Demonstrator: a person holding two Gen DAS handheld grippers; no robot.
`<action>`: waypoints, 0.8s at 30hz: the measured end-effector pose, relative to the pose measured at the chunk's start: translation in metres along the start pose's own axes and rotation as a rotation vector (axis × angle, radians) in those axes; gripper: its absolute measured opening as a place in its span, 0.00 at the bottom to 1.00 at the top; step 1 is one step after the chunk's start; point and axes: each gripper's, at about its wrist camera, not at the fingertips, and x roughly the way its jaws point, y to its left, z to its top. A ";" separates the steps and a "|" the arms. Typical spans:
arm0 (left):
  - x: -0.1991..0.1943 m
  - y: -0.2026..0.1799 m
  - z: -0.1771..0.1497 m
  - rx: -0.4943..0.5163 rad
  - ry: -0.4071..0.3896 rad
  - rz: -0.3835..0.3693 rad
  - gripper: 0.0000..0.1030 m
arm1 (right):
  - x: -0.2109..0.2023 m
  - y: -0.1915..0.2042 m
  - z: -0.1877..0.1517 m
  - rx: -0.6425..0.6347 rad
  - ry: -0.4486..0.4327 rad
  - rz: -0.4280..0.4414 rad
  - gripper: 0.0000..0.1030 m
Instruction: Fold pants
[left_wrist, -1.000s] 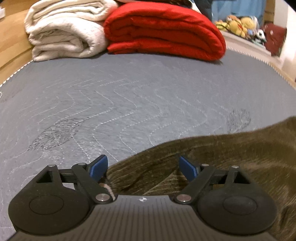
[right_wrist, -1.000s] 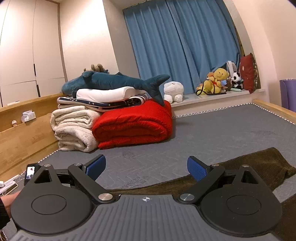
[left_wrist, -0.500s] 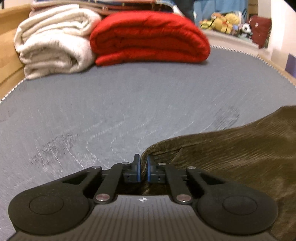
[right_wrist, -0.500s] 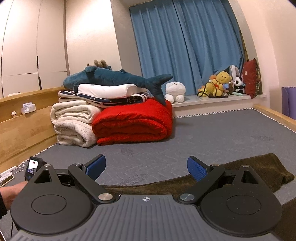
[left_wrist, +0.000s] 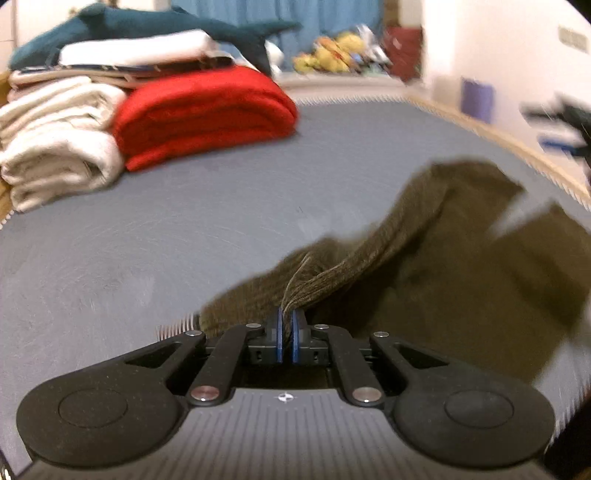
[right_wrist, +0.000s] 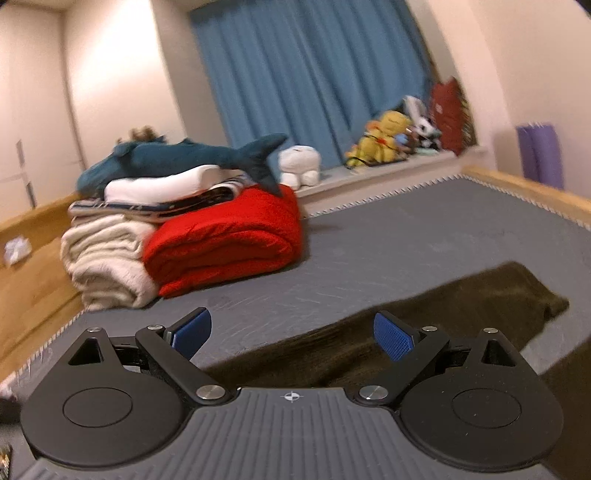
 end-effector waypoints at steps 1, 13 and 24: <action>0.005 -0.005 -0.014 0.011 0.067 -0.005 0.03 | 0.001 -0.004 0.000 0.027 0.008 -0.007 0.92; 0.036 0.041 -0.030 -0.547 0.299 -0.317 0.33 | 0.014 -0.050 -0.003 0.213 0.084 -0.095 0.92; 0.083 0.059 -0.042 -0.849 0.335 -0.222 0.69 | 0.026 -0.065 -0.007 0.243 0.120 -0.124 0.92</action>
